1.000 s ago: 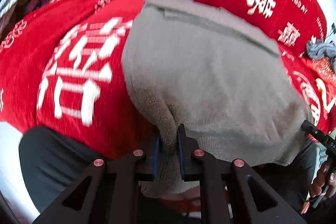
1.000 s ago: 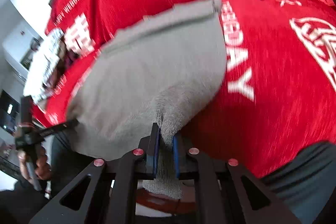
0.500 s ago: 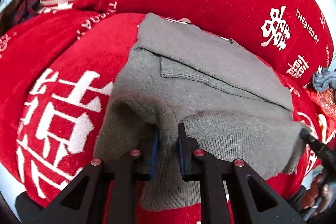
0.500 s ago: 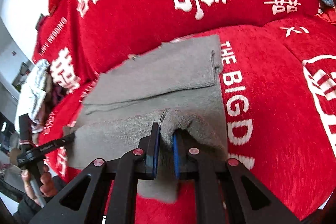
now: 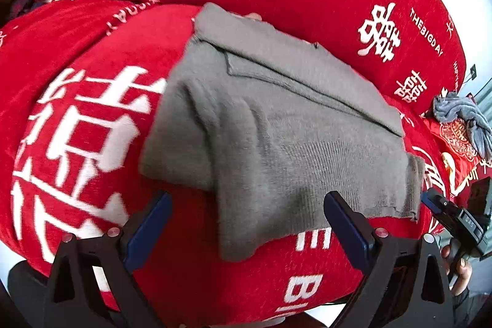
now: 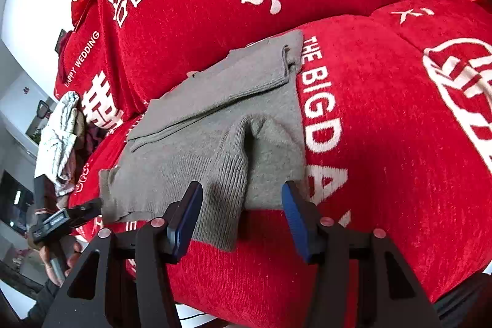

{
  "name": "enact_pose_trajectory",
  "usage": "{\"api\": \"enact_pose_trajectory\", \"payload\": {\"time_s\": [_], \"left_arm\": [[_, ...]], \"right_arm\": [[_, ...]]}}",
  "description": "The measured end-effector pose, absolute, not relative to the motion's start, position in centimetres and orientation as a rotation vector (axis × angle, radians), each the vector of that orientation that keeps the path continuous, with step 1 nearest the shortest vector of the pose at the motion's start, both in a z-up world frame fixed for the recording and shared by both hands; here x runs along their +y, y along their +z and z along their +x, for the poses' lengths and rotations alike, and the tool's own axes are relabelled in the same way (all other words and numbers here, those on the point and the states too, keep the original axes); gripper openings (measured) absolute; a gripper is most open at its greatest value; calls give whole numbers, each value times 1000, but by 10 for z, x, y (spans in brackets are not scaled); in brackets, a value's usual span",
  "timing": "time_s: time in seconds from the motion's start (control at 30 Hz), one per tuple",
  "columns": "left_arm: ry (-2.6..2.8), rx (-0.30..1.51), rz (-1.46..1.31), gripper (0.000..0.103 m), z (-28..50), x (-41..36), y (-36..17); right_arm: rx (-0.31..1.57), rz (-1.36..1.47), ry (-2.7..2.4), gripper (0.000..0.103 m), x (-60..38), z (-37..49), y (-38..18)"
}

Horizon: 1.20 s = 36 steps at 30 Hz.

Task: Fold small clothes

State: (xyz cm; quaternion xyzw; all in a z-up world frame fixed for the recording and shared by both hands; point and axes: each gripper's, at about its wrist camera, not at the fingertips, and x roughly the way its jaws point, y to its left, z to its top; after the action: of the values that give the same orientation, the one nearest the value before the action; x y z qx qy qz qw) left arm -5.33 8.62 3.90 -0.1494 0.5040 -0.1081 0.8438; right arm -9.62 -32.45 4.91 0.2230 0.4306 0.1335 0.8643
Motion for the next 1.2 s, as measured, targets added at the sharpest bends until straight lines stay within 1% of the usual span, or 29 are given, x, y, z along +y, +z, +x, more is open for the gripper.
{"api": "enact_pose_trajectory", "payload": {"time_s": [0.03, 0.07, 0.1, 0.13, 0.17, 0.27, 0.43, 0.47, 0.5, 0.53, 0.7, 0.73, 0.77, 0.8, 0.83, 0.87, 0.93, 0.97, 1.0, 1.07, 1.1, 1.2], "left_arm": [[-229, 1062, -314, 99, -54, 84, 40], [-231, 1058, -308, 92, -54, 79, 40], [-234, 1058, -290, 76, -55, 73, 40], [-235, 1067, -273, 71, -55, 69, 39], [-225, 1077, -246, 70, -56, 64, 37], [-213, 1070, -221, 70, -56, 61, 38], [-247, 1080, -304, 70, -52, 71, 41], [-253, 1078, -315, 70, -54, 74, 42], [-254, 1073, -319, 70, -57, 77, 43], [-253, 1068, -320, 70, -59, 79, 45], [-270, 1072, -342, 70, -57, 83, 43], [-274, 1079, -350, 70, -54, 82, 41], [-277, 1082, -354, 70, -52, 82, 39], [-278, 1088, -361, 63, -49, 81, 38], [-278, 1090, -364, 49, -48, 81, 38], [-281, 1104, -359, 20, -47, 79, 37], [-278, 1118, -358, 18, -49, 80, 36], [-277, 1117, -356, 13, -50, 80, 37], [-277, 1116, -345, 11, -55, 81, 40], [-275, 1103, -351, 11, -60, 85, 46], [-278, 1097, -358, 9, -62, 87, 48], [-288, 1074, -371, 9, -61, 89, 57]], "right_arm": [[909, 452, 290, 58, -321, -95, 50], [918, 444, 296, 58, -318, -94, 50], [923, 442, 296, 58, -316, -94, 49], [924, 445, 300, 57, -314, -95, 49], [924, 455, 310, 56, -312, -95, 49], [938, 468, 338, 55, -306, -90, 45], [960, 513, 369, 54, -300, -75, 35], [956, 514, 376, 52, -300, -74, 36], [956, 516, 387, 44, -299, -74, 36], [960, 515, 395, 40, -299, -74, 36], [961, 515, 399, 40, -296, -71, 33], [957, 522, 403, 38, -296, -70, 32], [953, 520, 405, 33, -294, -68, 33], [957, 513, 405, 17, -293, -68, 32], [966, 501, 406, 13, -292, -68, 32], [961, 490, 408, 13, -291, -70, 34], [933, 466, 426, 12, -288, -75, 42], [920, 461, 432, 12, -288, -78, 47], [908, 461, 440, 12, -289, -80, 52], [891, 471, 452, 12, -291, -82, 58], [881, 478, 461, 12, -293, -83, 61], [856, 517, 483, 11, -297, -80, 69]]}}
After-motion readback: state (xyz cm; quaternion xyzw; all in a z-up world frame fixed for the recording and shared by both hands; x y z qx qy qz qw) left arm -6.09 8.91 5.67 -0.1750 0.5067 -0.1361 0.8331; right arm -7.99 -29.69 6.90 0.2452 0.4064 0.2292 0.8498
